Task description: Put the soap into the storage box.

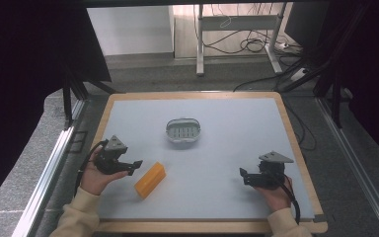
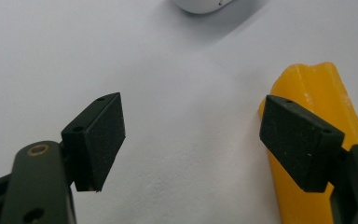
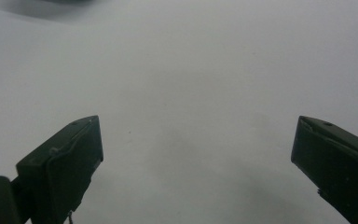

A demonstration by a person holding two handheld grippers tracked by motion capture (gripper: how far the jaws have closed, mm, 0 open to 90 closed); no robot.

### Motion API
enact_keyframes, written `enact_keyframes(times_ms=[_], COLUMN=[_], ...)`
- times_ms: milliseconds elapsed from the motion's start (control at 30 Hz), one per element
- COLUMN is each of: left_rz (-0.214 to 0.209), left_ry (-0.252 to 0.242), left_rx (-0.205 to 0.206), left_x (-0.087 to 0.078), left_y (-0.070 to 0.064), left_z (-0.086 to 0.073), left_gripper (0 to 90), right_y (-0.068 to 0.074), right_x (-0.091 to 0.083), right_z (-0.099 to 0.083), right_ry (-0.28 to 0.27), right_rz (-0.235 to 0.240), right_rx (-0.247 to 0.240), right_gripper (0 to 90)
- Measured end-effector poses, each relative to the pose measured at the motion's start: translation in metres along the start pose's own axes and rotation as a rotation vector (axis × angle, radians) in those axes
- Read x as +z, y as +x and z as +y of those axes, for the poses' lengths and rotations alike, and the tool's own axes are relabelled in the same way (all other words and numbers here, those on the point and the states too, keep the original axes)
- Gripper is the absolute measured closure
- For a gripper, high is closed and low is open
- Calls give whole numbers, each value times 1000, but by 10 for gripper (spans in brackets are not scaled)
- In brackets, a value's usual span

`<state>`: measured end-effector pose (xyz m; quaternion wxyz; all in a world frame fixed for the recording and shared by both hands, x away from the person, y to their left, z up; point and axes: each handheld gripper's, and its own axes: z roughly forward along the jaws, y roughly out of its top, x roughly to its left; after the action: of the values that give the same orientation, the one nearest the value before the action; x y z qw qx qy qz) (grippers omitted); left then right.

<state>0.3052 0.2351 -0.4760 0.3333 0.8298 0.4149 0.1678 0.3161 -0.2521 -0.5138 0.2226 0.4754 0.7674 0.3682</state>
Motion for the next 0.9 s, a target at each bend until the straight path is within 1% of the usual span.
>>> enact_keyframes(times_ms=[67, 133, 167, 233, 267, 300, 467, 600, 733, 900], left_rz=[-2, -15, -15, -12, -12, -17, -20, -27, -32, -37], left_ry=[4, 12, 20, 29, 29, 30, 29, 27, 36, 36], left_rx=[-1, -19, -29, -42, -42, -46, -38, -26, -11, 0], left_x=[0, 1, 1, 1, 1, 0, -4, -6, -5, -5], left_y=[0, 2, 2, 2, 2, 2, 1, 0, -3, -5], left_z=[0, 0, 0, 0, 0, 1, 2, 3, 4, 4], left_gripper=[223, 223, 224, 227, 227, 227, 227, 227, 226, 225], right_y=[0, -1, -1, -1, -1, -1, -1, 2, 2, 3], right_x=[-1, -1, -1, -2, -2, -5, -7, -5, -5, -6], right_z=[0, 2, 2, 2, 2, 2, 2, 2, 1, 2], right_ry=[-6, -38, -50, -68, -68, -79, -82, -84, -81, -84], right_rz=[0, -13, -19, -18, -18, -14, -15, -12, -10, -7], right_rx=[3, 11, 12, 20, 20, 28, 25, 1, 1, 3], right_gripper=[23, 23, 24, 26, 26, 29, 35, 46, 49, 54])
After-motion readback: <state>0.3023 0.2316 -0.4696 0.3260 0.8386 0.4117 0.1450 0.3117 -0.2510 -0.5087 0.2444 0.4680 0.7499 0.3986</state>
